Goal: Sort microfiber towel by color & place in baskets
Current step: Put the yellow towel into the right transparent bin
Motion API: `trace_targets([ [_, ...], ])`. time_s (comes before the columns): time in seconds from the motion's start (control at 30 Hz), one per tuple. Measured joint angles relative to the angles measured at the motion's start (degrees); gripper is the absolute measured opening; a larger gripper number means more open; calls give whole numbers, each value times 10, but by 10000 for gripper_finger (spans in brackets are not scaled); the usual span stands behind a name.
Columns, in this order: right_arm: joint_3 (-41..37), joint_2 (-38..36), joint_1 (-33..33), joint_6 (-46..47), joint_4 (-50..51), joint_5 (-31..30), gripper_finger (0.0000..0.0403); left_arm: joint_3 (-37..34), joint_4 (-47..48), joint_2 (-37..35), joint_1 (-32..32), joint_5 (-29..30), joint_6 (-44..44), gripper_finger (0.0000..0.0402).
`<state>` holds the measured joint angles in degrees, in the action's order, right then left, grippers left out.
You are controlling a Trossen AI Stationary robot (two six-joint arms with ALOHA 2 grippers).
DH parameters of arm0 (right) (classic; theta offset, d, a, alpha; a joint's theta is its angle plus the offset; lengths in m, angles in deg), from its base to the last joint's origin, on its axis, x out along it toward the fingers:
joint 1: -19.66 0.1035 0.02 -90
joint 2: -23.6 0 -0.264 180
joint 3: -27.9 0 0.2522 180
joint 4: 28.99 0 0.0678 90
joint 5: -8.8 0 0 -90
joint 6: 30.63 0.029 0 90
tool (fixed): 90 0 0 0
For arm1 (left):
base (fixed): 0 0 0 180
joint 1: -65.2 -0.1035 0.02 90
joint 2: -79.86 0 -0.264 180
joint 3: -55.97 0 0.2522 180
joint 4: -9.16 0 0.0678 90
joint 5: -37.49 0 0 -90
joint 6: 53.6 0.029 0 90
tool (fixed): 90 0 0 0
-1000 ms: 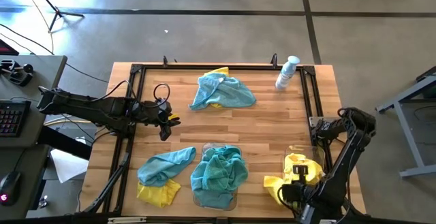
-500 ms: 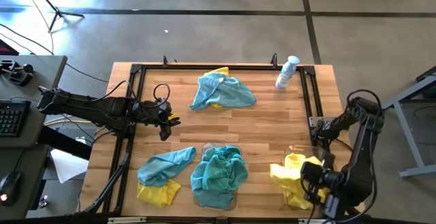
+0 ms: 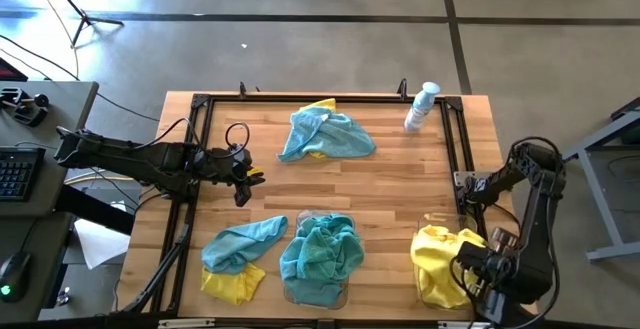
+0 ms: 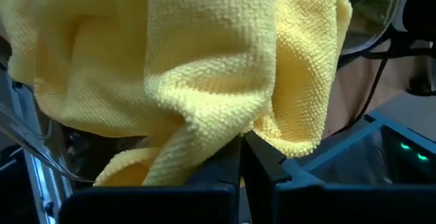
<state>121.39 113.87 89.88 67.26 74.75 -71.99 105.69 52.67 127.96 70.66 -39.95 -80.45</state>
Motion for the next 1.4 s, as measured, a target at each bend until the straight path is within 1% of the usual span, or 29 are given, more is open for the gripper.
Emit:
trace_targets([
  [0.07, 0, -2, 6, 18, 0, 1, 0, 0, 0, 0, 0, 0, 0, 78],
  [0.2, 0, -8, 18, 87, 0, 7, 0, 0, 0, 0, 0, 0, 0, 78],
  [0.33, 0, -8, 23, 170, 1, 39, 0, 0, 0, 0, 0, 2, 0, 78],
  [0.47, 0, -8, 22, 205, 1, 43, 0, 0, 0, 0, 0, 2, 0, 78],
  [0.5, 0, -8, 21, 200, 1, 32, 0, 0, 0, 0, 0, 2, 0, 78],
  [0.53, 0, -8, 21, 191, 0, 8, 0, 0, 0, 0, 0, 2, 0, 78],
  [0.67, 0, -8, 20, 185, 0, -173, 0, 0, 0, 0, 0, 2, 0, 78],
  [0.7, 0, -8, 17, 176, 0, -209, 0, 0, 0, 0, 0, 2, 0, 78],
  [0.77, 0, -8, 9, 150, 0, -253, 0, 0, 0, 0, 0, 3, 0, 78],
  [0.93, 0, -8, -22, 27, -18, -288, 0, 0, 0, 0, 0, 2, 0, 78],
  [1.07, -4, -7, -52, -51, -29, -288, 0, 0, 0, 0, 0, 2, 0, 78],
  [1.13, -24, -8, -67, -84, -53, -279, 0, 0, 0, 0, 0, 2, 0, 78],
  [1.23, -89, -7, -83, -134, -131, -236, 0, 0, 0, 0, 0, 3, 0, 78],
  [1.3, -138, -7, -87, -148, -190, -206, 0, 0, 0, 0, 0, 2, 0, 78],
  [1.4, -205, -7, -87, -145, -273, -199, 0, 0, 0, 0, 0, 2, 0, 78],
])
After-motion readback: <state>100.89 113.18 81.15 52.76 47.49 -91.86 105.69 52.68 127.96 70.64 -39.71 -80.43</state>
